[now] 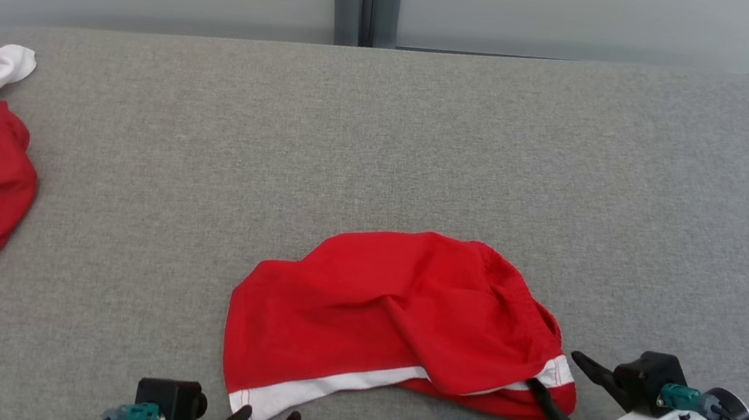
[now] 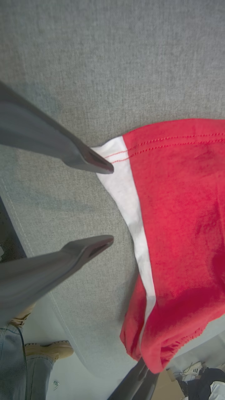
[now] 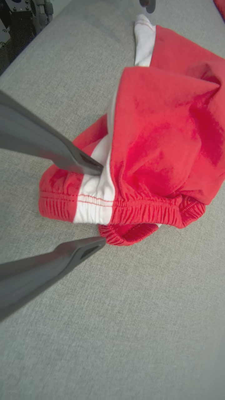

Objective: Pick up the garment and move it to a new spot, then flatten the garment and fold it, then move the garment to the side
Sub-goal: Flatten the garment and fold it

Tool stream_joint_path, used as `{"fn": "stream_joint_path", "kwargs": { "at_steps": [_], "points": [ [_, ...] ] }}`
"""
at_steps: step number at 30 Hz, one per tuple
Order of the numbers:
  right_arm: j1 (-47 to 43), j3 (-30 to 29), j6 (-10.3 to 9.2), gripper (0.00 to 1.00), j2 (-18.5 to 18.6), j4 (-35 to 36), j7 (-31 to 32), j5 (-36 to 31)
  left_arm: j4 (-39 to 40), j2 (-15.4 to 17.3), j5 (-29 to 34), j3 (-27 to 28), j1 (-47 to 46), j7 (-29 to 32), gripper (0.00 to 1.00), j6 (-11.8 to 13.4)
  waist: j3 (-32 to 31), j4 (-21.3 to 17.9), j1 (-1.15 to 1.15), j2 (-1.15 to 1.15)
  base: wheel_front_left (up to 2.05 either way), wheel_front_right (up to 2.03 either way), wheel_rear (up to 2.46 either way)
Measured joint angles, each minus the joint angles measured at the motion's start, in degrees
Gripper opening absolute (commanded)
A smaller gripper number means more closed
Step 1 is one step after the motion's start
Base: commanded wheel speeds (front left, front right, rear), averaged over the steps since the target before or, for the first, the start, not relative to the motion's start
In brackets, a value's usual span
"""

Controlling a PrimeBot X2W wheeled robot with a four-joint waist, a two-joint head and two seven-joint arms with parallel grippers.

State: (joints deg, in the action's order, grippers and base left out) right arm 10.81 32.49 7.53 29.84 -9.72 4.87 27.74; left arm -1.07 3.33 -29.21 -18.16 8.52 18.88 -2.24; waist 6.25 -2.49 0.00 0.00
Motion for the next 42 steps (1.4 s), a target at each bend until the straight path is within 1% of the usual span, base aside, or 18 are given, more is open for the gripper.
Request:
{"fn": "stream_joint_path", "kwargs": {
  "at_steps": [1, 2, 4, 9, 11, 14, 21, 24, 27, 31, 32, 34, 35, 36, 38, 40, 41, 42],
  "points": [
    [0.22, 0.19, 0.00, 0.91, -0.13, -0.25, -0.01, 0.30, -0.38, -0.07, -0.01, -0.13, -0.20, -0.18, 1.00, 0.19, 0.04, 0.03, 0.00, 0.00, 0.00, 0.00, 0.00],
    [0.41, 0.48, 0.00, 0.91, -0.20, -0.44, -0.03, 0.43, -0.81, -0.11, -0.01, -0.14, -0.40, -0.40, 1.00, 0.33, 0.11, 0.06, 0.00, 0.00, 0.00, 0.00, 0.00],
    [0.66, 0.89, 0.00, 0.81, -0.23, -0.81, -0.30, 0.55, -1.40, -0.11, 0.00, -0.27, -0.95, -0.74, 1.00, 0.52, 0.22, 0.15, 0.00, 0.00, 0.00, 0.00, 0.00],
    [1.31, 1.64, 0.00, 0.84, -0.21, -1.41, -0.93, 0.80, -2.90, 0.00, 0.45, -0.10, -1.29, -1.64, 1.00, 1.56, 0.41, 0.18, 0.00, 0.00, 0.00, 0.00, 0.00],
    [1.32, 1.88, 0.00, 0.84, -0.14, -1.62, -1.02, 0.88, -3.30, 0.02, 0.45, 0.00, -1.29, -1.76, 1.00, 1.71, 0.45, 0.16, 0.00, 0.00, 0.00, 0.00, 0.00],
    [1.48, 2.15, 0.00, 0.87, -0.01, -1.81, -1.20, 0.91, -3.81, 0.23, 0.57, 0.23, -1.29, -2.19, 1.00, 2.12, 0.48, 0.11, 0.00, 0.00, 0.00, 0.00, 0.00],
    [1.81, 2.72, 0.00, 0.87, 0.13, -2.01, -1.44, 0.91, -4.95, 0.67, 0.92, 0.63, -1.53, -2.85, 1.00, 3.23, 0.63, -0.01, 0.00, 0.00, 0.00, 0.00, 0.00],
    [2.02, 2.98, 0.00, 0.86, 0.16, -2.02, -1.45, 0.91, -5.73, 0.64, 0.69, 0.21, -1.91, -2.91, 1.00, 3.18, 0.81, -0.07, 0.00, 0.00, 0.00, 0.00, 0.00],
    [2.44, 3.09, 0.00, 0.80, 0.15, -2.04, -1.53, 0.91, -6.83, 0.51, 0.65, -0.26, -2.61, -3.63, 1.00, 3.00, 0.93, -0.23, 0.00, 0.00, 0.00, 0.00, 0.00],
    [2.44, 3.49, 0.00, 0.76, 0.08, -2.34, -1.78, 0.93, -7.95, 0.24, 0.46, -0.59, -3.20, -4.90, 1.00, 3.02, 0.94, -0.52, 0.00, 0.00, 0.00, 0.00, 0.00],
    [2.44, 3.49, 0.00, 0.75, 0.08, -2.34, -1.78, 0.93, -7.95, 0.24, 0.46, -0.59, -3.20, -4.90, 0.92, 3.02, 0.94, -0.52, 0.00, 0.00, 0.00, 0.00, 0.00],
    [2.46, 3.67, 0.00, 0.73, 0.07, -2.46, -1.88, 0.93, -8.33, 0.20, 0.32, -0.69, -3.33, -5.43, 0.71, 3.24, 0.89, -0.65, 0.00, 0.00, 0.00, 0.00, 0.00],
    [2.46, 3.69, 0.00, 0.73, 0.07, -2.52, -1.91, 0.94, -8.49, 0.20, 0.32, -0.74, -3.35, -5.61, 0.62, 3.24, 0.86, -0.72, 0.00, 0.00, 0.00, 0.00, 0.00],
    [2.46, 3.69, 0.00, 0.71, 0.08, -2.56, -1.93, 0.94, -8.61, 0.20, 0.32, -0.77, -3.37, -5.75, 0.49, 3.25, 0.84, -0.77, 0.00, 0.00, 0.00, 0.00, 0.00],
    [2.46, 3.69, 0.00, 0.68, 0.09, -2.71, -1.96, 0.94, -8.73, 0.22, 0.33, -0.87, -3.49, -5.83, 0.36, 3.25, 0.83, -0.80, 0.00, 0.00, 0.00, 0.00, 0.00],
    [2.47, 3.72, 0.00, 0.58, 0.08, -2.80, -1.96, 0.94, -8.81, 0.32, 0.34, -0.99, -3.58, -5.83, 0.06, 3.25, 0.76, -0.83, 0.00, 0.00, 0.00, 0.00, 0.00],
    [2.47, 3.78, 0.00, 0.58, 0.08, -2.83, -1.96, 0.97, -8.86, 0.40, 0.34, -1.07, -3.58, -5.83, 0.00, 3.25, 0.72, -0.85, 0.00, 0.00, 0.00, 0.00, 0.00],
    [2.47, 3.85, 0.00, 0.59, 0.07, -2.86, -1.96, 1.02, -8.89, 0.48, 0.34, -1.07, -3.58, -5.84, 0.00, 3.25, 0.67, -0.88, 0.00, 0.00, 0.00, 0.00, 0.00]
  ]
}}
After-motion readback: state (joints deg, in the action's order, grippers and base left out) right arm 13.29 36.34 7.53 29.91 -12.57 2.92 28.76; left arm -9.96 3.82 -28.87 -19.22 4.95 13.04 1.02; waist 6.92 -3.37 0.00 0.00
